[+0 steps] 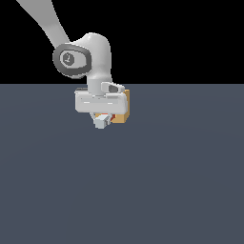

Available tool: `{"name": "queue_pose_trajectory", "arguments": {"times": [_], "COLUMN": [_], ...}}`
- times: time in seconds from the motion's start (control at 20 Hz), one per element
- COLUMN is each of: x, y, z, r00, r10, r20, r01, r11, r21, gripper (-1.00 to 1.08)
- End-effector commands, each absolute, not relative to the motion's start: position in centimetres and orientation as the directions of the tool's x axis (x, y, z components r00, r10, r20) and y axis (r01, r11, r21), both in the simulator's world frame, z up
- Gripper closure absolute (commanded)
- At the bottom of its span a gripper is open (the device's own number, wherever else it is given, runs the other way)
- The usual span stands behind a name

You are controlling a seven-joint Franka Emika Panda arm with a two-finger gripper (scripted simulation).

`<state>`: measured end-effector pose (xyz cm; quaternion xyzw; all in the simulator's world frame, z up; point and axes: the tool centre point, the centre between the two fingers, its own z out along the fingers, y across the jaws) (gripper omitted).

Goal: Insert the peg into the horizontal hole in a box.

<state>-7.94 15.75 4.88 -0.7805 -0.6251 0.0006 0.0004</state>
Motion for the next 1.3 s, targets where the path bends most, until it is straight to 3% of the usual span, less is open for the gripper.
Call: {"name": "queue_pose_trajectory", "arguments": {"times": [0.0, 0.3, 0.9, 1.25], "x": [-7.8, -7.8, -6.4, -6.0], "y": [15.8, 16.4, 23.1, 24.3], "z": [5.0, 4.9, 5.0, 5.0], "r00": [0.217, 0.218, 0.218, 0.218], "r10": [0.976, 0.976, 0.976, 0.976], "r20": [0.001, 0.000, 0.001, 0.001], "r01": [0.976, 0.976, 0.976, 0.976], "r11": [-0.217, -0.218, -0.218, -0.218], "r21": [0.001, -0.001, 0.000, 0.001], "gripper": [1.08, 1.08, 1.08, 1.08]}}
